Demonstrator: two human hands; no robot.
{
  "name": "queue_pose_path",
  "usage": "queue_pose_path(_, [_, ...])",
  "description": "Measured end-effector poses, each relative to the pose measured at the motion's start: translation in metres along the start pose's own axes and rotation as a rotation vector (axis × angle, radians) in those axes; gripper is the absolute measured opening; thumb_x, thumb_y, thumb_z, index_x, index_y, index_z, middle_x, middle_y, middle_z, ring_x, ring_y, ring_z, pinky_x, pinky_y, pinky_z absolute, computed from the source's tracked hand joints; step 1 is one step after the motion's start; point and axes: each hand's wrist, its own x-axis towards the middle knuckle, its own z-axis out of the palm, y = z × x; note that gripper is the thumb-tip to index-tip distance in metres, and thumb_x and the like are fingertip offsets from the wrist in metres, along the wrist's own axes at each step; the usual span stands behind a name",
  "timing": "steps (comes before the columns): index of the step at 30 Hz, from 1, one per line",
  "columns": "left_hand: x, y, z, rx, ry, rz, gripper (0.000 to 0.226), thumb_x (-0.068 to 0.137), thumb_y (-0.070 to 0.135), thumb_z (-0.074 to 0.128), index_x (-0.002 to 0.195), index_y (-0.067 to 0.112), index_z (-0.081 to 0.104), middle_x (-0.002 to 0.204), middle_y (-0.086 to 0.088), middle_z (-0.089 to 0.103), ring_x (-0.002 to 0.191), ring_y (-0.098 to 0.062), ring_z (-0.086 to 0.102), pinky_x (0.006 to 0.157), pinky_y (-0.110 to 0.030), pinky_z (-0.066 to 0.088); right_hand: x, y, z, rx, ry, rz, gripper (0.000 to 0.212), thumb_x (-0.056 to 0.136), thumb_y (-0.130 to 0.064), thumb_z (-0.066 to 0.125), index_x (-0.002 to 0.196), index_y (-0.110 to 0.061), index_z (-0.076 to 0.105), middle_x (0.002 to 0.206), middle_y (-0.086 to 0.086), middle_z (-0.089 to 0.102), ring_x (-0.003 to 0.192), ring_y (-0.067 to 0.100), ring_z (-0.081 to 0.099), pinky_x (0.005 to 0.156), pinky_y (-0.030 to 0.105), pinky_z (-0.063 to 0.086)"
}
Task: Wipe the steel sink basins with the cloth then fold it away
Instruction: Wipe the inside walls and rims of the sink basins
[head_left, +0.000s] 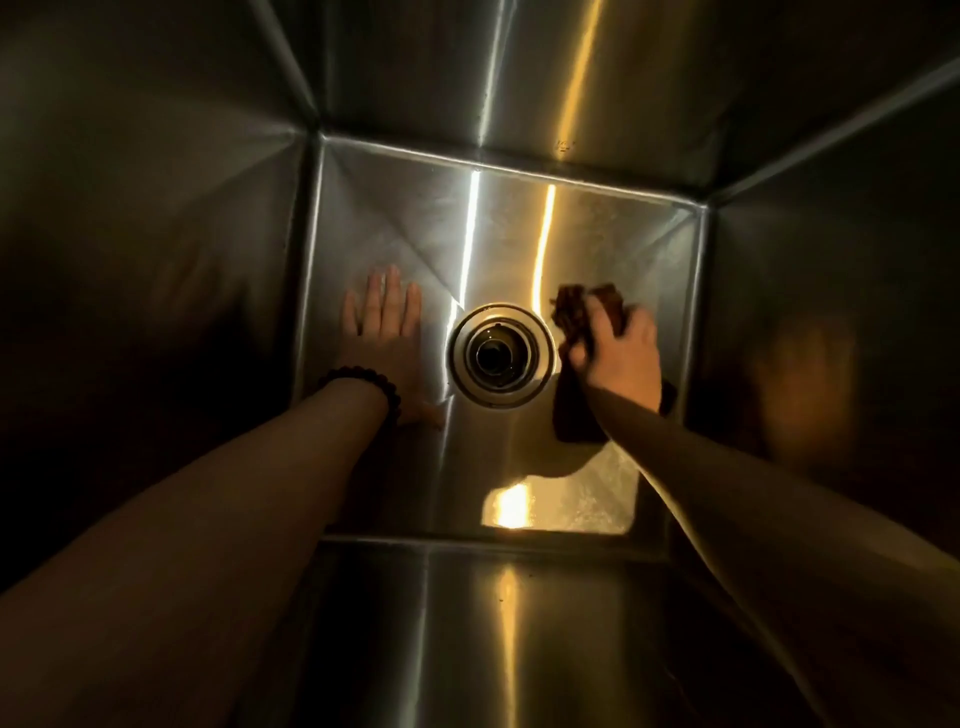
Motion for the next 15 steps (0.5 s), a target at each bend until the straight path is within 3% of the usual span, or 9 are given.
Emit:
queue_pose_path(1, [-0.001, 0.0, 0.0, -0.002, 0.007, -0.004, 0.148, 0.051, 0.079, 0.066, 0.147, 0.005, -0.017, 0.154, -0.024, -0.022, 0.143, -0.038, -0.017, 0.115, -0.055, -0.005, 0.009, -0.008, 0.001, -0.009, 0.047, 0.023, 0.059, 0.09, -0.034, 0.054, 0.143, -0.028, 0.031, 0.132, 0.02, 0.035, 0.122, 0.036, 0.036, 0.101, 0.045, 0.035])
queue_pose_path(3, [0.0, 0.001, 0.0, -0.011, 0.006, -0.006, 0.144, 0.055, 0.079, 0.064, 0.148, 0.005, -0.017, 0.154, -0.024, -0.022, 0.143, -0.038, -0.017, 0.114, -0.055, -0.006, 0.007, -0.022, 0.0, -0.07, 0.072, -0.188, 0.06, 0.085, -0.029, 0.058, 0.14, -0.029, 0.034, 0.125, 0.023, 0.042, 0.113, 0.039, 0.043, 0.093, 0.047, 0.042])
queue_pose_path(6, [0.001, 0.001, -0.002, -0.002, 0.005, -0.004, 0.139, 0.06, 0.078, 0.061, 0.147, 0.005, -0.017, 0.153, -0.024, -0.022, 0.143, -0.038, -0.018, 0.114, -0.057, -0.007, -0.032, -0.009, 0.0, -0.137, -0.052, -0.607, 0.069, 0.077, -0.037, 0.066, 0.137, -0.035, 0.032, 0.12, 0.021, 0.049, 0.101, 0.038, 0.051, 0.082, 0.044, 0.046])
queue_pose_path(7, [0.001, 0.001, -0.002, -0.002, 0.008, -0.005, 0.139, 0.059, 0.078, 0.062, 0.148, 0.005, -0.017, 0.154, -0.024, -0.022, 0.143, -0.038, -0.018, 0.115, -0.057, -0.007, -0.034, -0.002, -0.002, -0.098, -0.119, -0.605, 0.072, 0.075, -0.042, 0.067, 0.137, -0.038, 0.03, 0.121, 0.017, 0.048, 0.103, 0.035, 0.05, 0.084, 0.042, 0.046])
queue_pose_path(9, [0.001, 0.0, -0.002, 0.008, 0.008, -0.005, 0.142, 0.057, 0.078, 0.063, 0.147, 0.005, -0.018, 0.154, -0.023, -0.022, 0.143, -0.038, -0.018, 0.114, -0.056, -0.007, -0.014, 0.009, -0.003, 0.034, -0.096, -0.407, 0.063, 0.082, -0.045, 0.06, 0.137, -0.039, 0.03, 0.124, 0.011, 0.044, 0.112, 0.029, 0.045, 0.092, 0.042, 0.041])
queue_pose_path(11, [0.0, -0.001, -0.001, 0.023, 0.007, -0.005, 0.145, 0.053, 0.08, 0.063, 0.147, 0.006, -0.018, 0.154, -0.023, -0.022, 0.143, -0.038, -0.019, 0.113, -0.055, -0.007, 0.015, 0.014, -0.003, 0.045, 0.108, -0.136, 0.057, 0.089, -0.032, 0.054, 0.141, -0.033, 0.031, 0.131, 0.018, 0.038, 0.12, 0.038, 0.04, 0.099, 0.046, 0.038])
queue_pose_path(13, [0.001, -0.002, 0.001, 0.024, 0.007, -0.009, 0.149, 0.049, 0.082, 0.064, 0.147, 0.007, -0.02, 0.154, -0.022, -0.023, 0.143, -0.038, -0.02, 0.113, -0.055, -0.008, 0.031, 0.007, -0.009, 0.067, 0.181, 0.203, 0.058, 0.092, -0.028, 0.052, 0.145, -0.029, 0.028, 0.136, 0.023, 0.031, 0.125, 0.041, 0.034, 0.101, 0.049, 0.036])
queue_pose_path(15, [0.003, -0.003, 0.002, 0.015, 0.0, -0.003, 0.15, 0.049, 0.082, 0.063, 0.147, 0.007, -0.021, 0.153, -0.022, -0.024, 0.142, -0.038, -0.02, 0.113, -0.055, -0.008, 0.029, -0.008, -0.009, 0.037, 0.214, 0.194, 0.062, 0.091, -0.026, 0.054, 0.147, -0.027, 0.027, 0.13, 0.026, 0.036, 0.118, 0.043, 0.037, 0.096, 0.051, 0.037])
